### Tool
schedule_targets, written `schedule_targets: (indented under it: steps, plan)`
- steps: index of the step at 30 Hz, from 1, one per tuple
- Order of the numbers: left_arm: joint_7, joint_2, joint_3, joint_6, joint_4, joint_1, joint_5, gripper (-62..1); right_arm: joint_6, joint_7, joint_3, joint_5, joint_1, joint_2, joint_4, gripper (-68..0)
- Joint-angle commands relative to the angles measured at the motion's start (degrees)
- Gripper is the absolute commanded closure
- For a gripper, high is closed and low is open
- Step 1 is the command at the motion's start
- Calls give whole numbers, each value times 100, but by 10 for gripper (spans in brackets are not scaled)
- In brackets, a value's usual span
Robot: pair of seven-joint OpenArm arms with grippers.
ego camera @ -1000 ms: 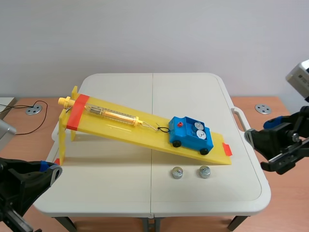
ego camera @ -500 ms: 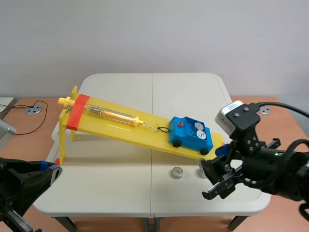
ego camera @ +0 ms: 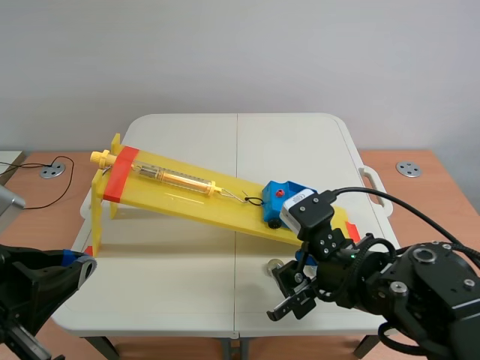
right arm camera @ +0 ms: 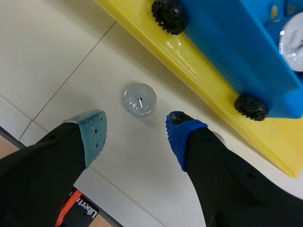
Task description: Place the four metal weights on the blue cart on the ramp.
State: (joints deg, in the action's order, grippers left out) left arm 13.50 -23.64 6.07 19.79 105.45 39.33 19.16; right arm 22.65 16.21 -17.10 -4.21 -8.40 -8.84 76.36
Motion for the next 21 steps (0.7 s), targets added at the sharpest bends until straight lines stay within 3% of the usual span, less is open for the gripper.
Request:
schedule_targets:
  steps: [1, 21]
  plan:
    - [-466, 76, 92, 140, 409, -50, 247, -36, -229, -848, 111, -155, 479, 37, 409, -293]
    - [-466, 76, 92, 140, 409, -50, 247, -36, -404, -1082, -249, -4, 1047, 459, -490, -287]
